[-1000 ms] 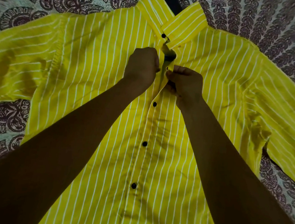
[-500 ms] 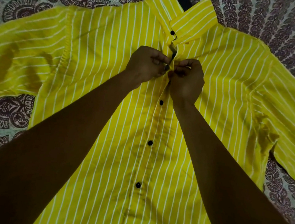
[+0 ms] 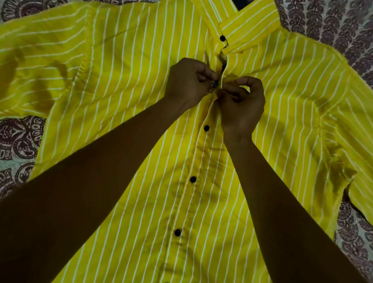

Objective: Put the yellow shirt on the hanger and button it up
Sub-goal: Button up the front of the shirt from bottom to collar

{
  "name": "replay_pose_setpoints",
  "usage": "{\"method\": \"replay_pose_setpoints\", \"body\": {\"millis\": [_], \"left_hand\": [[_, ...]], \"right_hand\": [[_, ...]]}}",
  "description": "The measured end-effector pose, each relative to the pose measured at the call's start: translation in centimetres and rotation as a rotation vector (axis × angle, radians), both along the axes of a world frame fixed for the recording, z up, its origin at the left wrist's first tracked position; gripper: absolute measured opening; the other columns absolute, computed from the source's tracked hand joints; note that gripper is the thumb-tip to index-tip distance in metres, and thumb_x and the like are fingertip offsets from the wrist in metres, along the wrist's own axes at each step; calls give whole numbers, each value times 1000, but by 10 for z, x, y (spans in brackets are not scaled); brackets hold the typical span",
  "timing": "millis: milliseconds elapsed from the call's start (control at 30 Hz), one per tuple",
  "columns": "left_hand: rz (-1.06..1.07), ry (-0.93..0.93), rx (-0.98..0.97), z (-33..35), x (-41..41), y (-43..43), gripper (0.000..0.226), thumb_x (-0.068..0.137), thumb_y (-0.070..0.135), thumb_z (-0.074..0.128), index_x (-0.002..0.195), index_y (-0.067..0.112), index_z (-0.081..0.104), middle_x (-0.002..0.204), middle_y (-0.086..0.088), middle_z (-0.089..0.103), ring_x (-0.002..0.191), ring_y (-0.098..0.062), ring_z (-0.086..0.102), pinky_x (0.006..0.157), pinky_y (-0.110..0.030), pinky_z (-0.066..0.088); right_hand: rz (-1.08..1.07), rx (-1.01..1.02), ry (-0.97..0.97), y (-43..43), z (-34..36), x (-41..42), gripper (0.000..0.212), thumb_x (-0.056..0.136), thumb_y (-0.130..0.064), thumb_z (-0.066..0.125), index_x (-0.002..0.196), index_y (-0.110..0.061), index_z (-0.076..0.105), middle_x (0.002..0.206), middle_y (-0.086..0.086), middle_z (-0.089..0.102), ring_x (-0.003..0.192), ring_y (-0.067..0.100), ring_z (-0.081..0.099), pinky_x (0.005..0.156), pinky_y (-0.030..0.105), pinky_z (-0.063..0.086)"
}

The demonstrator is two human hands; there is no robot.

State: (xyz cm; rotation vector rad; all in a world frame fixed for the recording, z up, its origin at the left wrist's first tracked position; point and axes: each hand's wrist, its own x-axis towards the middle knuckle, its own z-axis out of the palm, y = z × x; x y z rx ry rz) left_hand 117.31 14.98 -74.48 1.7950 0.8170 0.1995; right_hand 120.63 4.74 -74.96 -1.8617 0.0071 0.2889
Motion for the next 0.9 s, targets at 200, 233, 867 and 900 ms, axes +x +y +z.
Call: {"method": "replay_pose_setpoints", "body": {"millis": [200,233,867,900], "left_hand": [[30,-28,34,1,-2,-5,16,75,2,69,90,2,73,88,-16,72,82,-24,68,79,-36,56],[32,-22,59,2,-3,-6,15,75,2,69,90,3,73,89,-15,72,83,-23,68,79,-35,55],[164,-17,28,-6,1,-6,11,78,11,71,81,2,66,73,-15,67,69,-27,68,69,-44,56],[150,-27,28,-5,0,-6,9,78,8,70,83,1,66,73,-13,67,69,-26,68,69,-43,56]], "right_hand": [[69,59,16,-6,-4,2,31,75,1,56,84,-27,45,79,-1,71,74,22,69,76,50,55],[72,64,19,-5,-5,2,28,74,-4,57,84,-27,44,78,0,71,72,24,69,74,51,55],[121,-161,-56,5,6,22,44,62,-8,76,68,-28,37,72,6,69,71,20,67,64,34,50],[115,-164,-22,6,6,25,43,61,-7,76,66,-27,38,73,8,67,73,23,66,66,39,51]]}}
